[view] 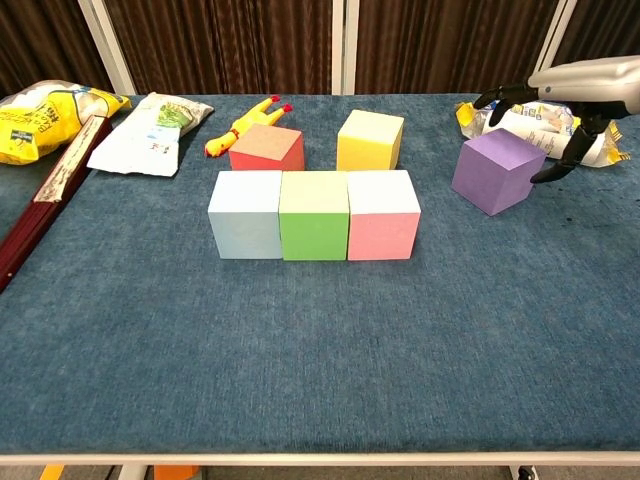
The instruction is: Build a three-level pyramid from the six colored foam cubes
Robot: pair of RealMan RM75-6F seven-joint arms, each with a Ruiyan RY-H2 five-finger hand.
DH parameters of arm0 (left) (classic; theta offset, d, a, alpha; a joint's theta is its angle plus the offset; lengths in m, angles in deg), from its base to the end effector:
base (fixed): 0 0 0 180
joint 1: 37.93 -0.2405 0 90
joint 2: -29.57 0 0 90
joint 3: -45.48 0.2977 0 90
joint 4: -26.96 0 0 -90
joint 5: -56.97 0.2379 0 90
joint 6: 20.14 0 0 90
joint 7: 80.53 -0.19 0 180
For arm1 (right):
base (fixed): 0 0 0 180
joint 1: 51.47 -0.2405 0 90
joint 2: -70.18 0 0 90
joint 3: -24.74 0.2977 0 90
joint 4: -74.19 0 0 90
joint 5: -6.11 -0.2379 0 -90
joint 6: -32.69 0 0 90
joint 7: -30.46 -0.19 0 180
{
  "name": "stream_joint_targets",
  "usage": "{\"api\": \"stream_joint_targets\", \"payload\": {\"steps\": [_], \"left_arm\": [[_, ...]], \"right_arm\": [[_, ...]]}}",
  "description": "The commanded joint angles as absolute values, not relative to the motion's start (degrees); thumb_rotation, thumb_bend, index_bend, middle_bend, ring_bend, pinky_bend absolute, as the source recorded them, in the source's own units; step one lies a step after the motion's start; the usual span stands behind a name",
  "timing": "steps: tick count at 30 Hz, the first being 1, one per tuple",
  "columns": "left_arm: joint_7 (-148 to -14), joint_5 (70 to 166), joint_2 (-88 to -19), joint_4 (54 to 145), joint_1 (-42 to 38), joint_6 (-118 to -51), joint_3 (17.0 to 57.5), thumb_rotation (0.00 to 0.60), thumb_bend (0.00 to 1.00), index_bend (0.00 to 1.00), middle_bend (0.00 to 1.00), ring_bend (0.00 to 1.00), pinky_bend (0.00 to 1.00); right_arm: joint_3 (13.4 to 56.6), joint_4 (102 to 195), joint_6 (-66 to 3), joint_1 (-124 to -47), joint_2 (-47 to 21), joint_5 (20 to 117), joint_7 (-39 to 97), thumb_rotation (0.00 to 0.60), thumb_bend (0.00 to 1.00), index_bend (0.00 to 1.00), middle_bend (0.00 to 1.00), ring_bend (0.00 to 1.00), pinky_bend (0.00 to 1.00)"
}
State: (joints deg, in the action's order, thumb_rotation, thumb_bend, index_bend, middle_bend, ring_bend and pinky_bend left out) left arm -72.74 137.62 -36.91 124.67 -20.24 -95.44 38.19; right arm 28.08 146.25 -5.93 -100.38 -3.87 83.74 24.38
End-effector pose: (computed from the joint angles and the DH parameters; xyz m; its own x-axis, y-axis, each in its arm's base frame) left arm -0.2863 0.3184 0.1154 0.1292 0.0708 0.9891 0.9824 -0.1451 -0.1179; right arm -0.2393 -0.4822 0.0228 0.6121 -0.3566 0.7058 -0.7789 -0.4263 0.4600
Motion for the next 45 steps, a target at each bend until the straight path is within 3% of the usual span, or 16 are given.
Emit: {"api": "stream_joint_targets", "payload": {"steps": [1, 12, 19, 24, 36, 45], "left_arm": [[-72.82, 137.47, -36.86, 124.72, -20.16, -95.28, 38.13, 0.6, 0.07, 0.17, 0.17, 0.25, 0.28], [-73.19, 137.09, -36.81, 124.82, -19.9, -94.97, 37.85, 0.6, 0.07, 0.17, 0.17, 0.25, 0.28], [-73.18, 136.96, -36.83, 124.79, -19.95, -95.0, 37.85, 0.6, 0.07, 0.17, 0.17, 0.25, 0.28], [-73.17, 136.96, -36.83, 124.8, -19.93, -95.04, 37.8, 0.6, 0.07, 0.17, 0.17, 0.25, 0.28], [-73.49, 137.23, -36.57, 125.2, -19.83, -95.18, 37.7, 0.6, 0.07, 0.17, 0.17, 0.25, 0.28], [-73.52, 137.52, -36.5, 125.32, -19.73, -95.13, 37.81, 0.6, 0.07, 0.17, 0.17, 0.25, 0.28]], "right_arm": [[28.07, 145.41, -5.8, -100.74, -4.52, 84.46, 24.33, 0.6, 0.11, 0.06, 0.14, 0.0, 0.0], [27.25, 141.86, -3.1, -101.96, -5.43, 87.14, 21.05, 0.6, 0.15, 0.13, 0.18, 0.0, 0.0], [27.52, 140.12, -6.25, -101.22, -6.12, 89.01, 18.47, 0.6, 0.24, 0.28, 0.3, 0.01, 0.0], [28.39, 141.09, -10.53, -99.89, -5.14, 89.85, 16.27, 0.6, 0.29, 0.38, 0.38, 0.07, 0.0], [33.06, 159.09, -16.39, -96.74, 4.1, 84.95, 15.98, 0.6, 0.29, 0.42, 0.46, 0.13, 0.0], [35.67, 171.88, -13.71, -97.25, 6.72, 76.11, 20.6, 0.6, 0.29, 0.44, 0.48, 0.15, 0.0]]}}
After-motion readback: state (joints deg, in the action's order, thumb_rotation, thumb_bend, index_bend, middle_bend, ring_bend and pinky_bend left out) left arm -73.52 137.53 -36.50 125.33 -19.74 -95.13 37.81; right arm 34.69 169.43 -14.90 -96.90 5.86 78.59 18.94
